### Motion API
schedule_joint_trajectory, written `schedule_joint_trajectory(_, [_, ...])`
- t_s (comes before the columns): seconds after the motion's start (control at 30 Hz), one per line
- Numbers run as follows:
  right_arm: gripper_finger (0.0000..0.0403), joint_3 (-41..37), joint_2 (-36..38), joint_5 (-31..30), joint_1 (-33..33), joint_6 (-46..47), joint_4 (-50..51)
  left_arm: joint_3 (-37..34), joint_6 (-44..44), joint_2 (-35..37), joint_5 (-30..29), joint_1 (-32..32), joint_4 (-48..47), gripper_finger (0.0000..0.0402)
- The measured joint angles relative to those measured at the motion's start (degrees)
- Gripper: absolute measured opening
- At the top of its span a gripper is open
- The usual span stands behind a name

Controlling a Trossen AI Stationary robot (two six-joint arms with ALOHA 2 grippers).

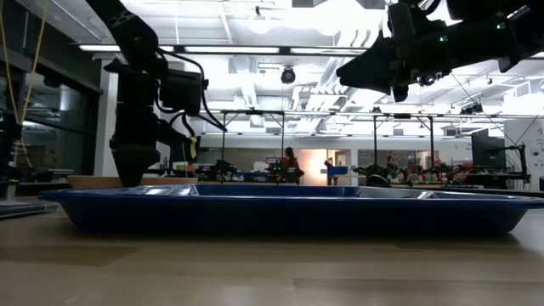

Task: Pick and place plate/cup/fork/spoon on tray
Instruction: Put the light orange plate on the blue serving tray

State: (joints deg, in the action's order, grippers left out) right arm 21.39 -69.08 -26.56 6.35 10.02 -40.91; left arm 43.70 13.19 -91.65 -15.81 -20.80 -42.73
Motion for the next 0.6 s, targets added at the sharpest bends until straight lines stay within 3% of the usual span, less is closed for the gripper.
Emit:
schedule_joint_trajectory(0.17, [0.0122, 0.0, 0.0, 0.0, 0.0, 0.0, 0.1, -0.1, 0.6, 1.1, 0.4, 0.0, 0.4, 0.0133])
schedule_joint_trajectory(0.4, [0.0122, 0.0, 0.0, -0.1, 0.0, 0.0, 0.4, -0.4, -1.5, 4.1, -2.1, 0.0, -0.4, 0.0023])
schedule_joint_trajectory(0.6, [0.0122, 0.0, 0.0, -0.3, 0.0, 0.0, 0.5, -0.2, -1.9, 10.7, -5.3, 0.4, -3.5, 0.0016])
